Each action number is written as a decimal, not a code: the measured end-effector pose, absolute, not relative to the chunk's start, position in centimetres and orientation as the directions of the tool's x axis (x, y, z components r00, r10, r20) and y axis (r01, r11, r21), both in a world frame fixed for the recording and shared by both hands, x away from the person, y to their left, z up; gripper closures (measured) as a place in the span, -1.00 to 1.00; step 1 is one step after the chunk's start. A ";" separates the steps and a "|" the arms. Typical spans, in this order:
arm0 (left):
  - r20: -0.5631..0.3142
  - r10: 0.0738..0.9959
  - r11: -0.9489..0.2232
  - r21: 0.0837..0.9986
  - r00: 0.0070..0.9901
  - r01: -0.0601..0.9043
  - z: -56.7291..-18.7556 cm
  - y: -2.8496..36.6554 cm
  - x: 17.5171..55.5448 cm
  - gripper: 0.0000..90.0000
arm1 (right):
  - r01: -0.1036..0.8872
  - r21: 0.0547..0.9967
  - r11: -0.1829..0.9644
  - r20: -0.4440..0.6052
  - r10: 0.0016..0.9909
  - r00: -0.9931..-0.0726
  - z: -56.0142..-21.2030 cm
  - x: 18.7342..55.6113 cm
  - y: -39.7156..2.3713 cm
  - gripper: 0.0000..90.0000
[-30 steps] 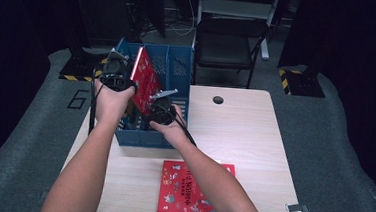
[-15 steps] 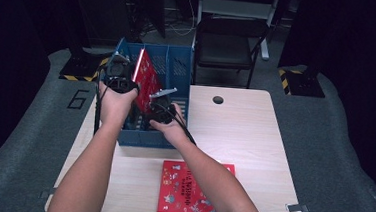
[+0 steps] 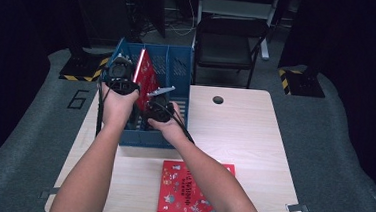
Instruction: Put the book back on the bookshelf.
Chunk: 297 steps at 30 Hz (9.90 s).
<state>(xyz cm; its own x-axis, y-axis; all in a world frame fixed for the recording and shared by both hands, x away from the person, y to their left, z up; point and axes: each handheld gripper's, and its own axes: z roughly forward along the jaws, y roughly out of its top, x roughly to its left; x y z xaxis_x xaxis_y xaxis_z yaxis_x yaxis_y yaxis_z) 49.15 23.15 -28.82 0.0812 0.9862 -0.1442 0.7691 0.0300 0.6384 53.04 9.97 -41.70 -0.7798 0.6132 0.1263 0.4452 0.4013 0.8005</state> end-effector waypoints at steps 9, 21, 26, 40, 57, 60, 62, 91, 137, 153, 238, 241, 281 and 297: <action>-0.140 0.987 0.027 0.644 0.083 0.764 -30.0 22.8 49.4 0.76 | 0.443 0.794 0.416 0.117 0.611 -0.783 -42.0 53.2 10.0 0.20; -0.150 0.985 0.030 0.650 0.089 0.759 -30.6 22.9 49.5 0.76 | 0.461 0.786 0.411 0.131 0.619 -0.775 -42.2 53.5 9.8 0.20; -0.155 0.984 0.030 0.647 0.092 0.762 -30.5 23.0 49.5 0.74 | 0.469 0.789 0.397 0.141 0.625 -0.767 -42.2 53.5 9.8 0.21; -0.163 0.982 0.031 0.654 0.100 0.756 -30.4 22.7 49.7 0.72 | 0.483 0.801 0.354 0.166 0.643 -0.747 -41.8 53.7 9.2 0.28; -0.183 0.976 0.033 0.649 0.114 0.760 -30.6 22.9 49.9 0.72 | 0.481 0.803 0.351 0.159 0.652 -0.741 -41.6 53.8 8.9 0.32; -0.178 0.977 0.026 0.654 0.120 0.756 -30.5 22.9 49.8 0.72 | 0.476 0.805 0.353 0.155 0.650 -0.744 -41.5 53.8 8.9 0.33; -0.180 0.976 0.025 0.654 0.124 0.756 -30.5 22.9 49.6 0.70 | 0.469 0.808 0.356 0.148 0.648 -0.747 -41.5 53.8 8.9 0.33; -0.171 0.973 0.006 0.684 0.152 0.729 -30.0 24.0 47.9 0.42 | 0.476 0.800 0.364 0.135 0.665 -0.734 -41.3 55.2 9.6 0.44; -0.237 0.920 -0.046 0.725 0.312 0.687 -34.3 25.4 42.8 -0.08 | 0.431 0.825 0.364 0.113 0.643 -0.758 -39.7 46.9 1.0 0.05; -0.219 0.886 -0.126 0.734 0.409 0.667 -37.0 24.1 39.4 -0.11 | 0.466 0.824 0.323 0.138 0.683 -0.718 -40.9 42.3 -4.6 0.01; 0.016 0.632 -0.566 0.692 0.775 0.447 -50.3 13.9 32.9 -0.82 | 0.617 0.687 0.384 0.080 0.804 -0.589 -50.0 30.5 -16.8 -0.35; 0.010 0.633 -0.556 0.702 0.774 0.446 -50.5 13.9 32.8 -0.82 | 0.615 0.694 0.376 0.091 0.800 -0.593 -50.1 30.6 -17.0 -0.37; -0.222 0.652 -0.457 0.649 0.725 0.609 -50.8 17.8 32.9 -0.49 | 0.634 0.672 0.382 0.106 0.798 -0.594 -50.0 31.0 -16.9 -0.45; -0.236 0.660 -0.447 0.640 0.713 0.625 -50.7 17.4 32.6 -0.43 | 0.640 0.664 0.386 0.103 0.801 -0.590 -49.8 31.1 -16.9 -0.37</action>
<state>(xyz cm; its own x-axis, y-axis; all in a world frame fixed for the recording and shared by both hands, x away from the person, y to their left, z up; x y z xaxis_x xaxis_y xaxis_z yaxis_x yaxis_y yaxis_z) 32.61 17.35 -50.66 0.7133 0.6600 -0.2356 0.6251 -0.4472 0.6397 31.14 -16.90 -49.84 -0.5895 0.8012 0.1030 0.6402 0.3857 0.6644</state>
